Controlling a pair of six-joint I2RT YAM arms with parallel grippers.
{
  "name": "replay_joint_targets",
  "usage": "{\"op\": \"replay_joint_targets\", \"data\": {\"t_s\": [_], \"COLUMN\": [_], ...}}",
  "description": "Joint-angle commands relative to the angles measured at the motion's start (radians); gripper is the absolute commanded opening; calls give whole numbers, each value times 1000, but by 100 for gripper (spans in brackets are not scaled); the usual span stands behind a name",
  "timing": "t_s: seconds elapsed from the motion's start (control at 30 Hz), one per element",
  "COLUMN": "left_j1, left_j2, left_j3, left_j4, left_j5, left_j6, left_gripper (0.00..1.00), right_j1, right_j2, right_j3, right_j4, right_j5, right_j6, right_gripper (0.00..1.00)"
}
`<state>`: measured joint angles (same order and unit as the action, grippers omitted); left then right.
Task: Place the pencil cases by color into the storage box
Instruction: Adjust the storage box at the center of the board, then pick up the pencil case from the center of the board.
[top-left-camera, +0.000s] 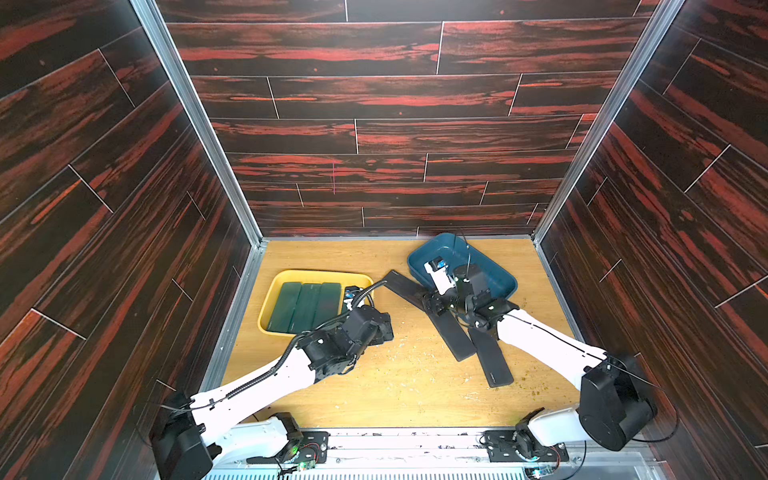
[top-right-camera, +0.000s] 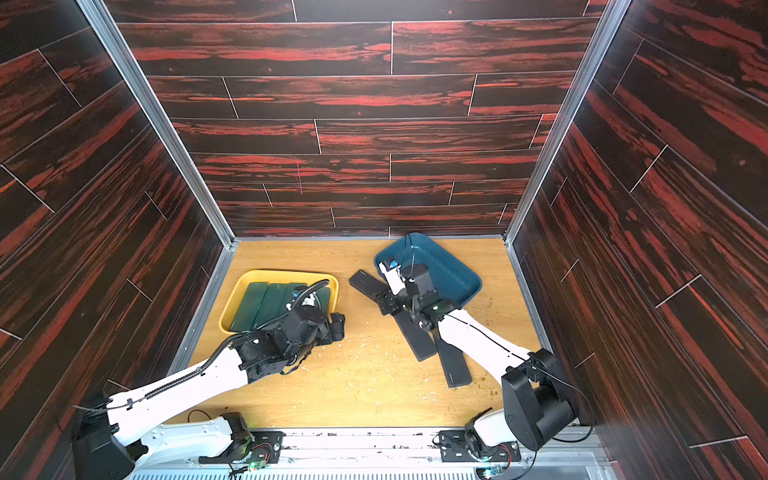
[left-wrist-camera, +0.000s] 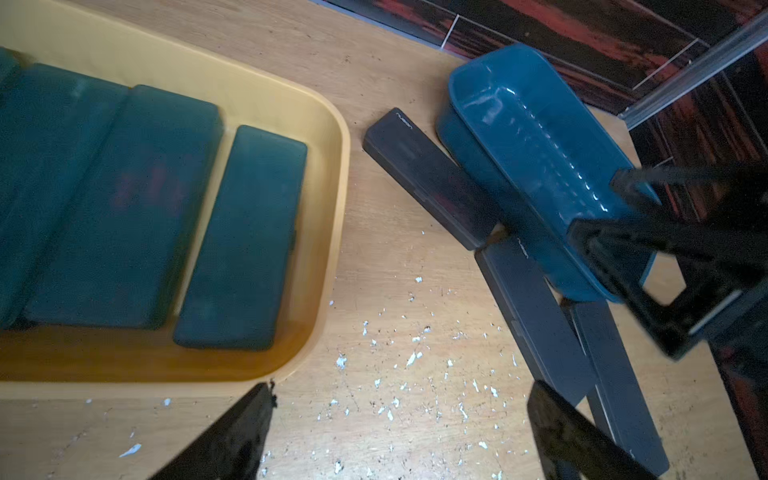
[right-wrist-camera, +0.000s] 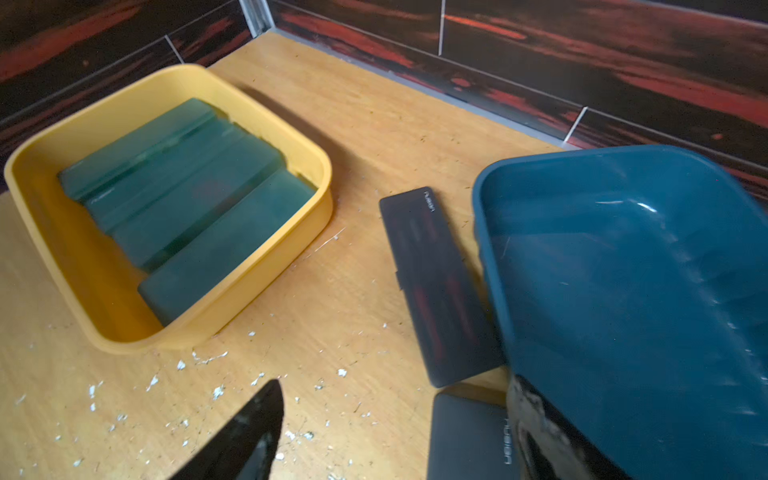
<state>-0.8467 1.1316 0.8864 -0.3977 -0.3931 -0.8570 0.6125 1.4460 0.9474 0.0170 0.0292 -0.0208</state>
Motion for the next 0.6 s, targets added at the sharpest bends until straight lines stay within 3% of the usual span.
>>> {"op": "replay_joint_targets", "data": {"t_s": [0.0, 0.3, 0.57], "left_j1": [45, 199, 234], "left_j2": [-58, -127, -125], "left_j3": [-3, -30, -45], "left_j4": [-59, -79, -61], "left_j5": [10, 72, 94], "left_j6": [-41, -15, -9], "left_gripper": [97, 97, 97], "right_j1": [44, 84, 85], "right_j2": [9, 155, 313], "right_j3": [-22, -27, 51], "right_j4": [72, 83, 92], "right_j5": [29, 14, 49], "right_j6": [-8, 37, -10], "right_gripper": [85, 85, 85]}}
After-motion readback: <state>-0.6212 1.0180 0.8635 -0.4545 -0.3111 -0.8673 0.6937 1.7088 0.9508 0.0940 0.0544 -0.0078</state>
